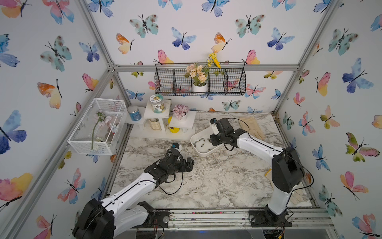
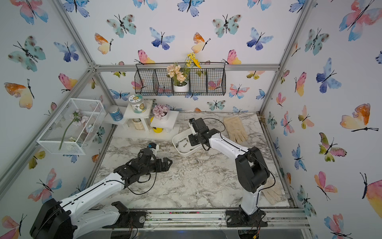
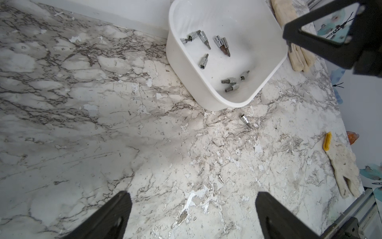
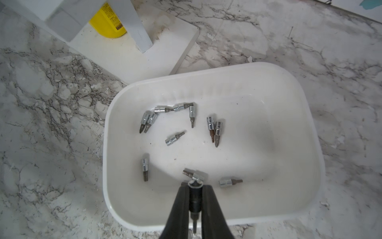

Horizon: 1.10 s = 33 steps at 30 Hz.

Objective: Put the bit on the desktop into the storage box
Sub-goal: Place the screwdriver bit in the storage box, then pick up the screwdriver bit from the center of the board.

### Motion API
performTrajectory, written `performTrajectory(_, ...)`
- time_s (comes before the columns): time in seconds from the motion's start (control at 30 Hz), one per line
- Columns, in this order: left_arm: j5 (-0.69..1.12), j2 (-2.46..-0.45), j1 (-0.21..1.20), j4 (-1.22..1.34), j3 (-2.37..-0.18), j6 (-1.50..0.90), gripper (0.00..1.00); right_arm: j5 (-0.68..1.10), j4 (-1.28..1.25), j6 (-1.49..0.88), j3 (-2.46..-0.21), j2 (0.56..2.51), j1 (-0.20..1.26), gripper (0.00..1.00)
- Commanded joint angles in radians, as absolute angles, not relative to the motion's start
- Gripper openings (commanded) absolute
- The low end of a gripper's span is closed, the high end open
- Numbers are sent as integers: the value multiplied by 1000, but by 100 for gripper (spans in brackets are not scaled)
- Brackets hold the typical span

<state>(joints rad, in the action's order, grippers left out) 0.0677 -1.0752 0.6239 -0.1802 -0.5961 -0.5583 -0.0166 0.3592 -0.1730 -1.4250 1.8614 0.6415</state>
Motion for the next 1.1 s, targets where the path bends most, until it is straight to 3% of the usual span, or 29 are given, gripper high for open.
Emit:
performTrajectory(0.0,43,-1047,629,-178,-585,-566,99,15,342,-170,-1488,1944,642,11)
performTrajectory(0.33,38,-1043,629,-181,-585,-563,99,31,317,-182,-1549,2040,643,13)
performTrajectory(0.47,33,-1042,629,-182,-584,-563,99,20,319,-186,-1543,2030,642,29)
performTrajectory(0.57,28,-1036,629,-183,-582,-565,99,10,319,-184,-1532,2000,643,33)
performTrajectory(0.77,9,-1007,630,-199,-586,-575,99,3,337,-183,-1476,1888,641,38)
performTrajectory(1.07,-53,-945,629,-243,-595,-586,99,29,321,-180,-1217,1598,643,55)
